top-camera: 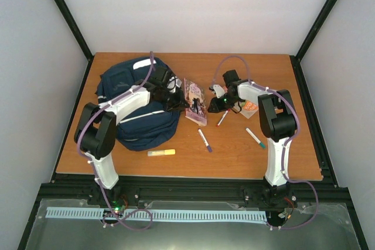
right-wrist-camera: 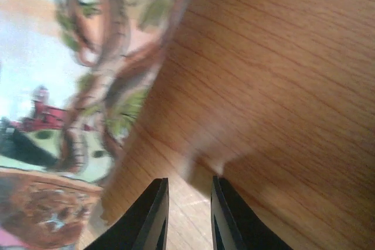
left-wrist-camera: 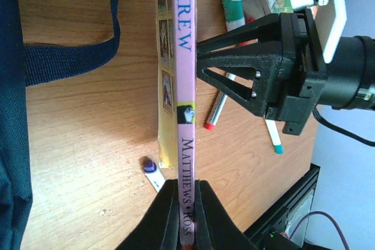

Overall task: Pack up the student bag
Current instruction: Pick up the book from the center of the board.

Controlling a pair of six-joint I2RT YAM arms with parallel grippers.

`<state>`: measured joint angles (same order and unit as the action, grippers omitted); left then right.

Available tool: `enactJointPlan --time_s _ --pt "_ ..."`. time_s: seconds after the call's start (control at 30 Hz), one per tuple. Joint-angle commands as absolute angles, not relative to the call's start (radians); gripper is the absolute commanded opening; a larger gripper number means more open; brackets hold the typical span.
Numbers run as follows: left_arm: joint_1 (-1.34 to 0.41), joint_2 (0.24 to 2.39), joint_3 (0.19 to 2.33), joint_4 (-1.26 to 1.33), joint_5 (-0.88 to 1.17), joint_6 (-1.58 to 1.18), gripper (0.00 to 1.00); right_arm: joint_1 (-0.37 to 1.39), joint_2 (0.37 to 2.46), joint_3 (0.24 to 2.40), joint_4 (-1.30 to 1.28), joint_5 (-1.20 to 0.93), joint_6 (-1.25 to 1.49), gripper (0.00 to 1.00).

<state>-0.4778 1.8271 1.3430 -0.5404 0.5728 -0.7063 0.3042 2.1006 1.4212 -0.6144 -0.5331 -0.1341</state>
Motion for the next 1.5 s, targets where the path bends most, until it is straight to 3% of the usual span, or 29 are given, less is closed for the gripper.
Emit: enactJointPlan --time_s 0.0,0.43,0.67,0.77,0.8,0.83,1.23,1.47 --pt "-0.485 1.749 1.318 -0.518 0.603 -0.688 0.01 0.258 2.102 1.377 -0.687 -0.435 -0.139 0.23" --pt "-0.485 1.427 1.283 -0.493 0.625 -0.56 0.01 0.193 1.672 1.322 -0.69 -0.621 -0.181 0.57" --pt "-0.484 1.305 1.168 -0.329 0.653 -0.535 0.01 0.192 1.369 1.196 -0.597 -0.788 -0.157 0.73" --pt "-0.485 1.259 1.113 -0.258 0.71 -0.526 0.01 0.191 1.304 1.163 -0.576 -0.81 -0.136 0.84" --pt "-0.485 1.241 1.094 -0.237 0.729 -0.523 0.01 0.19 1.288 1.152 -0.566 -0.812 -0.126 0.95" --pt "-0.484 1.219 1.076 -0.213 0.756 -0.521 0.01 0.19 1.276 1.142 -0.558 -0.824 -0.123 0.98" --pt "-0.484 1.058 0.953 -0.039 0.888 -0.554 0.01 0.199 1.317 1.176 -0.525 -1.258 -0.085 0.98" --pt "-0.485 1.065 0.919 0.075 0.934 -0.608 0.01 0.263 1.309 1.224 -0.542 -1.356 -0.104 0.98"
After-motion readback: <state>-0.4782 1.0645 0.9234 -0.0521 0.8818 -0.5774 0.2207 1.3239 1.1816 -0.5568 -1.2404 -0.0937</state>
